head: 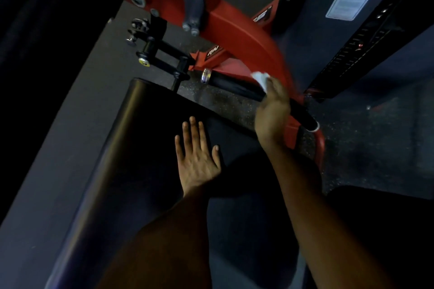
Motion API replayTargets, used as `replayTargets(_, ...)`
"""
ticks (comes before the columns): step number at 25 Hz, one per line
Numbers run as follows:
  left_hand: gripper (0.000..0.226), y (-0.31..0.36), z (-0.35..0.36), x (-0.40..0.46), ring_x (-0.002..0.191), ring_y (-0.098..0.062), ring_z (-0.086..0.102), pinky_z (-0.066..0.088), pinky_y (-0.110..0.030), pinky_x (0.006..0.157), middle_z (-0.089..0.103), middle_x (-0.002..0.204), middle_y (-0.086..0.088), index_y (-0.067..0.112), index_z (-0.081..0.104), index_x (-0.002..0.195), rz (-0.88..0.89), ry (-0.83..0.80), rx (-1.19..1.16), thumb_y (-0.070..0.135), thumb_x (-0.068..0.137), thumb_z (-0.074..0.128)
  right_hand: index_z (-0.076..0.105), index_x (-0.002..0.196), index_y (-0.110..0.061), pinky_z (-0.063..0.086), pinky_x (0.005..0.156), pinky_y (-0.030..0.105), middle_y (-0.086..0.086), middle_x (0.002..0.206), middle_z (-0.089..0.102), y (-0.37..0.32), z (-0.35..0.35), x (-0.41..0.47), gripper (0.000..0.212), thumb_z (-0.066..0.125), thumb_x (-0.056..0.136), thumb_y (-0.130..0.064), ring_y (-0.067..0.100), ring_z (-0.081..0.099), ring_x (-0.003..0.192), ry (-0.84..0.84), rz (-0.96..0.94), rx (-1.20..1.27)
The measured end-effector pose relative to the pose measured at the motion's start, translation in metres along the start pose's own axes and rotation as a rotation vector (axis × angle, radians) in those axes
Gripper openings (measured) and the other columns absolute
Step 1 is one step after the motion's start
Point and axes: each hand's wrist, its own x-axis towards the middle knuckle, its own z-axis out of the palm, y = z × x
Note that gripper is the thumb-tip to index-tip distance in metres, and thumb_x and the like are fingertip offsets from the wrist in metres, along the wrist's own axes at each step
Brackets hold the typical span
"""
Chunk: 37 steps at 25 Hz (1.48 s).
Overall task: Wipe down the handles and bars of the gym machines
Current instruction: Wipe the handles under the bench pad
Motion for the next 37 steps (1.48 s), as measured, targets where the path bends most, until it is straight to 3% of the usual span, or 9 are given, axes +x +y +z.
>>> replayTargets(4,0.068,0.000,0.000,0.000,0.146,-0.026,0.013,0.011,-0.045,0.117,0.021,0.158,-0.014,0.003,0.030,0.148,-0.010,0.004,0.008,0.042,0.093,0.029,0.053,0.131,-0.006,0.041,0.105,0.038,0.009,0.133,0.055,-0.017,0.044,0.013,0.056,0.035,0.082,0.012,0.029,0.045,0.129,-0.303,-0.398,-0.075)
replayTargets(10,0.066,-0.001,0.002,-0.001,0.147,-0.026,0.012,0.007,-0.044,0.118,0.019,0.158,-0.014,0.004,0.027,0.149,-0.007,0.013,0.019,0.041,0.094,0.029,0.057,0.123,0.002,0.034,0.111,0.034,0.014,0.131,0.056,0.050,0.007,-0.025,0.051,0.029,0.080,0.002,0.033,0.044,0.129,-0.046,-0.149,-0.131)
replayTargets(14,0.066,0.001,0.001,-0.001,0.146,-0.027,0.014,0.007,-0.044,0.117,0.021,0.158,-0.015,0.003,0.030,0.148,-0.009,0.020,0.026,0.041,0.093,0.030,0.057,0.126,-0.003,0.034,0.110,0.039,0.010,0.134,0.055,0.001,0.040,0.014,0.055,0.028,0.081,0.004,0.030,0.044,0.130,-0.315,-0.693,-0.177)
replayTargets(16,0.066,-0.001,0.001,-0.002,0.146,-0.027,0.015,0.005,-0.043,0.118,0.022,0.158,-0.015,0.003,0.030,0.148,-0.007,0.022,0.022,0.041,0.093,0.030,0.052,0.132,-0.005,0.024,0.115,0.036,0.006,0.140,0.048,0.029,0.032,0.022,0.062,0.026,0.077,0.007,0.027,0.038,0.135,-0.399,-0.797,-0.207)
replayTargets(22,0.066,-0.003,0.003,-0.002,0.145,-0.029,0.018,0.006,-0.043,0.117,0.023,0.157,-0.014,0.003,0.031,0.146,0.011,0.037,0.016,0.040,0.092,0.031,0.063,0.115,0.003,0.030,0.112,0.027,0.015,0.126,0.059,0.058,0.012,-0.021,0.042,0.034,0.086,0.007,0.032,0.046,0.127,-0.024,-0.288,0.037)
replayTargets(27,0.067,-0.003,0.002,-0.001,0.145,-0.028,0.017,0.005,-0.043,0.117,0.022,0.157,-0.014,0.003,0.031,0.147,0.004,0.022,0.037,0.040,0.091,0.031,0.061,0.120,-0.002,0.029,0.113,0.044,0.010,0.136,0.052,0.010,0.044,0.021,0.051,0.027,0.082,0.003,0.031,0.040,0.133,-0.413,-0.736,-0.054)
replayTargets(30,0.067,-0.003,0.001,-0.002,0.146,-0.028,0.015,0.007,-0.044,0.117,0.022,0.158,-0.014,0.003,0.029,0.148,0.006,0.012,0.033,0.040,0.092,0.029,0.063,0.113,0.004,0.022,0.116,0.033,0.015,0.132,0.055,0.062,0.019,-0.002,0.048,0.030,0.080,0.012,0.033,0.040,0.131,-0.312,-0.481,0.087)
replayTargets(34,0.066,-0.003,0.001,-0.003,0.145,-0.029,0.017,0.011,-0.047,0.116,0.023,0.157,-0.016,0.003,0.029,0.148,0.018,0.012,0.027,0.040,0.094,0.028,0.067,0.106,0.002,0.035,0.108,0.033,0.017,0.116,0.063,0.055,0.001,-0.029,0.042,0.039,0.075,0.010,0.036,0.051,0.120,0.142,0.079,0.070)
replayTargets(37,0.066,-0.003,0.002,-0.002,0.145,-0.029,0.018,0.010,-0.046,0.117,0.024,0.157,-0.016,0.002,0.030,0.148,0.003,0.006,0.038,0.040,0.093,0.028,0.066,0.111,-0.001,0.044,0.100,0.045,0.016,0.116,0.063,-0.015,0.028,0.012,0.042,0.040,0.079,0.007,0.036,0.053,0.118,-0.063,-0.153,0.108)
